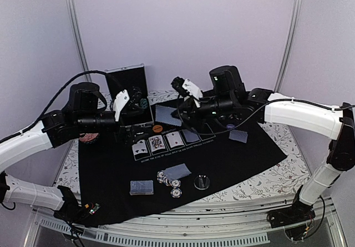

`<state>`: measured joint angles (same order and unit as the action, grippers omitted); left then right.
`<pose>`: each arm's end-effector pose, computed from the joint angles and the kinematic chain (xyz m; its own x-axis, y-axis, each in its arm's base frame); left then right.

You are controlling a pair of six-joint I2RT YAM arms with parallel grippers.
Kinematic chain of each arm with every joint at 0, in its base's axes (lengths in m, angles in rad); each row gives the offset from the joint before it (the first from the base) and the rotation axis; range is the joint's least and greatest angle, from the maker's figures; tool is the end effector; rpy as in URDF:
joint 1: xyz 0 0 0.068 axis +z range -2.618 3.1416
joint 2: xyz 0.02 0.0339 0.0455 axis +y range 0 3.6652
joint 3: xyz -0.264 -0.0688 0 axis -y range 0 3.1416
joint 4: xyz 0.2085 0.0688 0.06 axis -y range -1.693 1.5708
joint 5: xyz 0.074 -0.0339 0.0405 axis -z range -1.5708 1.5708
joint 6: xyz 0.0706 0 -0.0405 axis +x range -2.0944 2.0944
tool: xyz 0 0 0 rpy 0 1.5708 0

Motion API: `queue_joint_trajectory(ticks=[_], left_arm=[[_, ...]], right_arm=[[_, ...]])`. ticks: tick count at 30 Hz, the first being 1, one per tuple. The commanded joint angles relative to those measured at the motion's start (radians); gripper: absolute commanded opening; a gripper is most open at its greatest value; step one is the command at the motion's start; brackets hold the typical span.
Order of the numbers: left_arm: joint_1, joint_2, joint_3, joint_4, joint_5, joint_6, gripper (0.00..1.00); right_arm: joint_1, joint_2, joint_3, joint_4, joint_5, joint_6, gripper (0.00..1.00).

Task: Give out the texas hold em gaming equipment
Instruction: Pass from the left arm to the right, then place the poker card in the community card area.

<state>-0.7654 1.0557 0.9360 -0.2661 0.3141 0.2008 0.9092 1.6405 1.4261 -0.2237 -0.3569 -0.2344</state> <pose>0.1543 -0.1785 0.3248 -0.0933 0.3527 -0.9311 0.9021 0.4257 0.0709 0.2151 0.3164 0.3317 -0.0367 -0.4013 -0.9152 -0.9687 0.2394 -0.0662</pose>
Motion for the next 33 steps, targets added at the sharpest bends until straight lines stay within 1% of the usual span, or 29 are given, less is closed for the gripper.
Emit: queue_joint_trajectory(ticks=[1,2,3,4,6,10,13,16,20,25,33], left_arm=[[0.010,0.003,-0.025,0.047,-0.363,-0.072,0.98],[0.019,0.003,-0.025,0.045,-0.385,-0.078,0.98],[0.029,0.004,-0.025,0.041,-0.390,-0.085,0.98],[0.037,0.005,-0.024,0.033,-0.386,-0.092,0.98],[0.050,0.005,-0.027,0.017,-0.381,-0.102,0.98],[0.069,0.005,-0.038,-0.014,-0.401,-0.101,0.98],[0.076,0.004,-0.057,-0.007,-0.391,-0.092,0.98],[0.083,0.008,-0.064,0.006,-0.385,-0.088,0.98],[0.096,0.027,-0.059,0.008,-0.372,-0.077,0.98],[0.107,0.034,-0.061,0.005,-0.351,-0.075,0.98],[0.116,0.034,-0.065,0.008,-0.338,-0.072,0.98]], right_arm=[[-0.251,-0.018,-0.214,0.213,0.149,0.573,0.01],[-0.317,-0.005,-0.275,0.257,0.148,0.684,0.01],[-0.347,0.013,-0.322,0.308,0.157,0.820,0.01],[-0.365,0.032,-0.358,0.362,0.186,0.889,0.01],[-0.376,0.081,-0.392,0.438,0.249,0.975,0.02],[-0.378,0.191,-0.347,0.493,0.302,1.033,0.02],[-0.378,0.269,-0.317,0.496,0.325,1.064,0.02],[-0.374,0.298,-0.336,0.530,0.330,1.145,0.02],[-0.343,0.331,-0.366,0.582,0.376,1.230,0.02],[-0.334,0.391,-0.332,0.588,0.335,1.242,0.02],[-0.329,0.417,-0.350,0.594,0.316,1.253,0.02]])
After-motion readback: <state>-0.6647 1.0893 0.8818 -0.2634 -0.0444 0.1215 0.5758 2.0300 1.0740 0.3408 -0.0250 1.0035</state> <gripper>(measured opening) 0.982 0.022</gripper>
